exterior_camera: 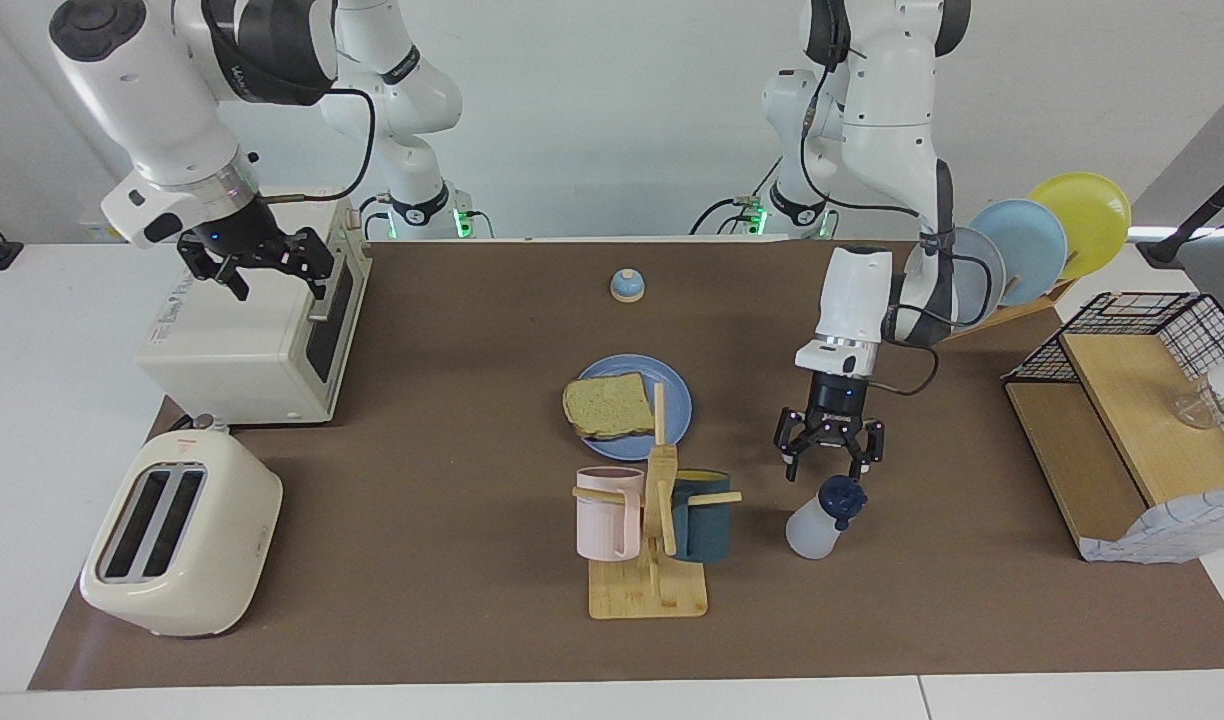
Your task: Put bread on plate and add seasoning
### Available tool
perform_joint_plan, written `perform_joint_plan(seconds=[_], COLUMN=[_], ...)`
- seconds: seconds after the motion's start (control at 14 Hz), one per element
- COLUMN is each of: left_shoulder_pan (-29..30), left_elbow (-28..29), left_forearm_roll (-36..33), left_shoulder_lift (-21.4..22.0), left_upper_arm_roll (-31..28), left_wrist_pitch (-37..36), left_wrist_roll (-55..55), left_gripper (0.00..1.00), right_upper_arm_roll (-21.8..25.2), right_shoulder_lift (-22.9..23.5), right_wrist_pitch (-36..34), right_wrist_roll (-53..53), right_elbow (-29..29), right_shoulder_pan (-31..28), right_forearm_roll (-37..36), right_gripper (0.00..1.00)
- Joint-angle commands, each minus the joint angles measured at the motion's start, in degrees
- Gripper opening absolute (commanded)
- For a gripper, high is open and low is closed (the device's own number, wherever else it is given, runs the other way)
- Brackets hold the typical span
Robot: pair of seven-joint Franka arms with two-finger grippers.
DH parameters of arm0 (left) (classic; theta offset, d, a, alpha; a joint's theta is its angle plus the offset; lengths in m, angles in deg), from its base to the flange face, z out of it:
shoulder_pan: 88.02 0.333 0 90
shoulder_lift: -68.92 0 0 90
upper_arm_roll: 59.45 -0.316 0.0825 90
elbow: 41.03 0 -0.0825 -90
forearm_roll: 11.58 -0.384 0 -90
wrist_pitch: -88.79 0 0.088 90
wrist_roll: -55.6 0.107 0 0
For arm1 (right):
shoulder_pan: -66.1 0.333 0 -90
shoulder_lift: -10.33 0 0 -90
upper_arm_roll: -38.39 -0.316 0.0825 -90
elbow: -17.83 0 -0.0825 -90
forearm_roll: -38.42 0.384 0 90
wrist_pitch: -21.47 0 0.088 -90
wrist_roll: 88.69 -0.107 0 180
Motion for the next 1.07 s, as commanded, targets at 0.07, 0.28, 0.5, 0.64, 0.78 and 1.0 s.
perform_joint_plan(seconds=[0.07,0.28,0.5,0.64,0.78,1.0], left_shoulder_pan=[-6.18,-11.46,-12.17,-14.37,-13.94,-9.13], left_elbow=[8.03,4.79,-2.66,-10.21,-16.28,-25.61], left_forearm_roll=[-0.21,-0.21,0.31,3.37,7.5,16.73], left_shoulder_lift=[14.39,22.84,28.22,28.67,28.49,27.79], left_upper_arm_roll=[-0.47,-0.3,1.11,1.02,0.59,-0.47], left_wrist_pitch=[-11.86,-29.29,-50.35,-62.67,-71.3,-85.01], left_wrist_roll=[-1.35,-7.69,-6.99,-6.46,-0.7,15.2], left_gripper=[1.0,1.0,1.0,1.0,1.0,1.0], right_upper_arm_roll=[-0.4,-0.4,-0.4,-0.4,-0.4,-0.4], right_shoulder_lift=[-0.58,-0.58,-0.58,-0.58,-0.58,-0.58], right_wrist_pitch=[-0.16,-0.16,-0.16,-0.16,-0.16,-0.16], right_wrist_roll=[-0.64,-0.64,-0.64,-0.64,-0.64,-0.64], right_elbow=[-0.41,-0.41,-0.41,-0.41,-0.41,-0.41], right_shoulder_pan=[-0.65,-0.65,-0.65,-0.65,-0.65,-0.65], right_forearm_roll=[0.34,0.34,0.34,0.34,0.34,0.34], right_gripper=[1.0,1.0,1.0,1.0,1.0,1.0])
